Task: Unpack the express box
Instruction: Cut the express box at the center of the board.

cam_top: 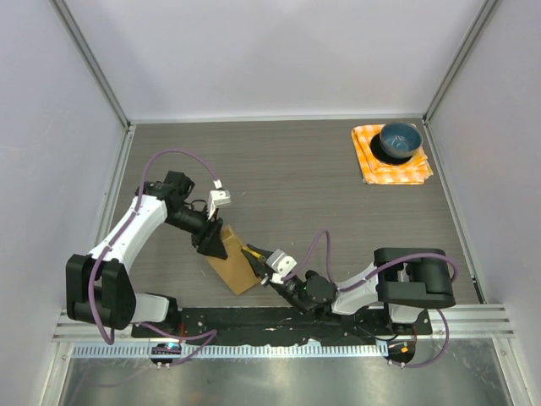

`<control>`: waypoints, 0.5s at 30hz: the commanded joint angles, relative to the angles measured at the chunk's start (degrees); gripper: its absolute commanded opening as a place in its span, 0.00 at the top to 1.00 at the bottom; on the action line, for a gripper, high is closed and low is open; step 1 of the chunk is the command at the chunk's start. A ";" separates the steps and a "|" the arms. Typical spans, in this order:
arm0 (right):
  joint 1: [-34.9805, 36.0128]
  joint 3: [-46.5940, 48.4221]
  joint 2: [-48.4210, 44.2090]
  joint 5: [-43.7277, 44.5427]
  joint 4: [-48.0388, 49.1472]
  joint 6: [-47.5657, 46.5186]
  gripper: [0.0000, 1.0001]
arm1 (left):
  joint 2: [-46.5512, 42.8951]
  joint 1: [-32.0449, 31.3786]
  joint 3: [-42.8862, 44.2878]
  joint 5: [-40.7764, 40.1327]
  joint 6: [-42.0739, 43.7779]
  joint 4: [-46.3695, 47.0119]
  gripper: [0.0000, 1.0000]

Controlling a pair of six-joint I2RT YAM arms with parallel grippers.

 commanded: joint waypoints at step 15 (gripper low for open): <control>4.91 -3.26 6.14 14.96 -13.78 0.52 0.99 | -1.82 -0.12 2.27 -1.39 3.60 -3.26 0.76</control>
